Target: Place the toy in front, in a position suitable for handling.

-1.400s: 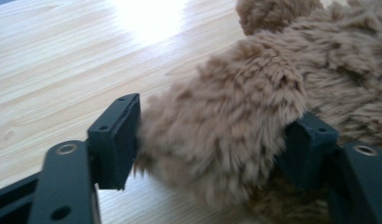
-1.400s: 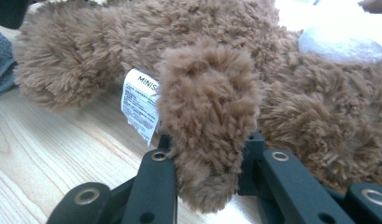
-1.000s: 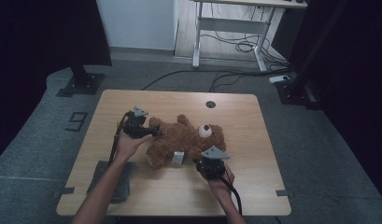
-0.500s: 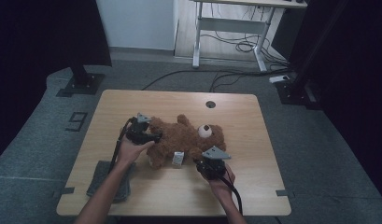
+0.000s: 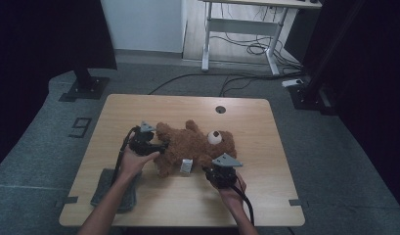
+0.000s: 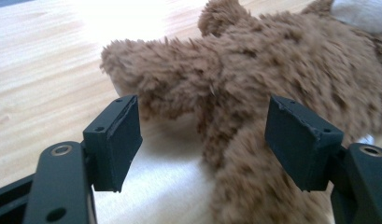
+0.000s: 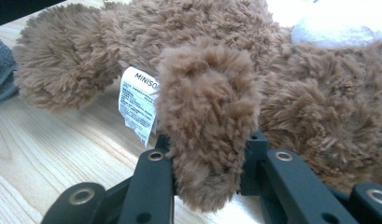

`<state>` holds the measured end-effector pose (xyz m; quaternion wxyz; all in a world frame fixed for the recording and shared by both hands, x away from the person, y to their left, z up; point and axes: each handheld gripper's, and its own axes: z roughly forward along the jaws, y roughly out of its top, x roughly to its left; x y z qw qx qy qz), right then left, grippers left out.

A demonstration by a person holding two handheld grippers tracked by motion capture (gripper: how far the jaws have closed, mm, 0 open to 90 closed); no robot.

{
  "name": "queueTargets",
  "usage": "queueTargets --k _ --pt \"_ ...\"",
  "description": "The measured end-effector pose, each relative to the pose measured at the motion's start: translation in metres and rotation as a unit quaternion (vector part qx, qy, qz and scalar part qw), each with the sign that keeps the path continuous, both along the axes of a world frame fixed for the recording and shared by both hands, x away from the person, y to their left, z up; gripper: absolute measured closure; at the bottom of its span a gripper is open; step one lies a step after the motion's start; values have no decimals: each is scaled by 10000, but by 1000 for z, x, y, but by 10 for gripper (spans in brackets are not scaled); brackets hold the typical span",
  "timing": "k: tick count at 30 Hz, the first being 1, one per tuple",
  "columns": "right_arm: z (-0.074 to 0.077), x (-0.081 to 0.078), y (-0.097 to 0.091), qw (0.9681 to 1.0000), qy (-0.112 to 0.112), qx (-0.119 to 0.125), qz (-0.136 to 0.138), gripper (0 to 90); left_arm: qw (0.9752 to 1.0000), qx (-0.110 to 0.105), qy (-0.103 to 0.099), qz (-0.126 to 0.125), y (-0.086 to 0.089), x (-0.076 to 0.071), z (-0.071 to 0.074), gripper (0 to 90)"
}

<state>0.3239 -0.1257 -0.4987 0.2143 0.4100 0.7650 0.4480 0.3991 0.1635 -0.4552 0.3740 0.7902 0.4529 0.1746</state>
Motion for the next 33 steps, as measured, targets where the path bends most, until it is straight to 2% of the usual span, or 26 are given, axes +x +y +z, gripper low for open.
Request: queueTargets --k 6,12,16,23,24,30,33 --pt "-1 1 -3 9999 24 4 97 707 9999 -154 -19 -4 10 -17 -2 269" --pt "-3 2 -4 9999 6 18 156 702 9999 -102 -41 41 21 -31 -7 267" --pt "-3 2 -4 9998 15 49 173 701 9998 -172 29 66 31 -42 -13 266" --pt "-5 1 -4 9997 -1 81 236 696 9997 -241 26 92 43 -59 -19 260" --pt "-5 -1 -4 9996 2 69 270 695 9996 -260 21 90 47 -67 -22 258" --pt "-9 -4 -2 9994 31 47 347 683 9995 -268 88 128 60 -85 -30 254" --pt "-9 -5 -4 9994 41 40 343 674 9996 -200 101 182 64 -92 -34 250"
